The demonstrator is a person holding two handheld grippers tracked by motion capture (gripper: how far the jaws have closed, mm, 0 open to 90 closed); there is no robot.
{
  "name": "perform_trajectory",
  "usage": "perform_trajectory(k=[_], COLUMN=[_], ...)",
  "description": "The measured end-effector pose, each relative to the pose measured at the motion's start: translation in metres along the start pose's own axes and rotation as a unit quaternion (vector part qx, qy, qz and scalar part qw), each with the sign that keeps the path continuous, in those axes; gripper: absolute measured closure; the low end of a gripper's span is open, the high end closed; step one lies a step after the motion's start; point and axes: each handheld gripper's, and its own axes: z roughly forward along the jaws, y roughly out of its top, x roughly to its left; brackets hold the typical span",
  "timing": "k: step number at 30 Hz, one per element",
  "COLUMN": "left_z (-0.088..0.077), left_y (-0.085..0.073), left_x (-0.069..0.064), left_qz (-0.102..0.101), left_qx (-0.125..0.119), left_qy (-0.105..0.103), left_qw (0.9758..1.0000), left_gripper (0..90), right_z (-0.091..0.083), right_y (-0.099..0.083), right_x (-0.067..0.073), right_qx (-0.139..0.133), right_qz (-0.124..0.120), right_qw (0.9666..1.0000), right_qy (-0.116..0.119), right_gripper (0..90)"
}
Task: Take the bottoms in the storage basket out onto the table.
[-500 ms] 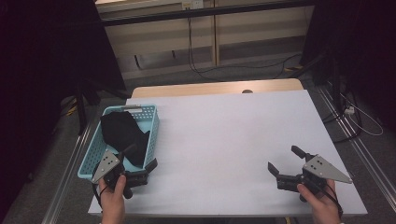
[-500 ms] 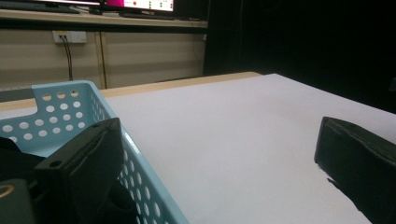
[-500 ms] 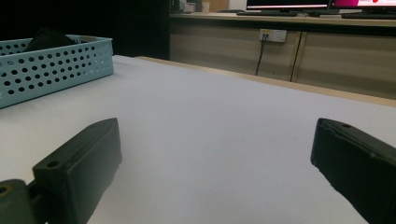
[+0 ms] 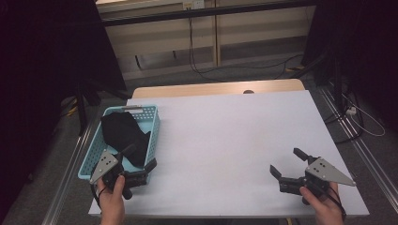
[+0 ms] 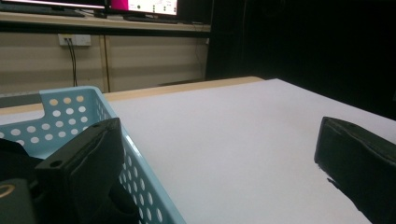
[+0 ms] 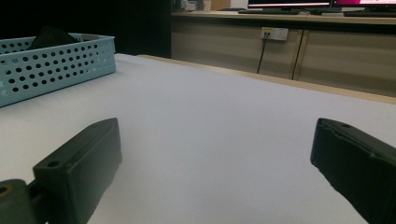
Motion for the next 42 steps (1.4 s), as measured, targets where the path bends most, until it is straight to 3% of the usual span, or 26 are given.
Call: perform_trajectory(k=[4,10,13,26,42], left_z=[0.0,0.003,0.003,0.005,0.013], left_y=[0.004,0.006,0.011,0.027,0.044], left_x=[0.001,0.001,0.0,0.003,0.016], left_qz=[0.007,0.001,0.014,0.002,-0.011], left_qx=[0.005,0.008,0.014,0.001,0.013], left_qy=[0.003,0.001,0.004,-0.002,-0.005], left_qw=[1.0,1.0,0.9998,1.0,0.9998], left_gripper=[1.4,1.6,1.6,1.6,1.7], right_z=[-0.001,-0.002,-0.002,-0.002,-0.003], right_y=[0.0,0.0,-0.001,-0.001,-0.001], right_x=[0.0,0.0,0.001,0.001,0.002], right_qx=[-0.003,0.0,0.002,0.002,0.001], right_qz=[-0.004,-0.001,-0.002,-0.001,0.001], right_qw=[1.0,1.0,1.0,1.0,1.0], right_qy=[0.002,0.003,0.006,0.006,0.008], right_gripper=[1.7,2.0,2.0,2.0,2.0])
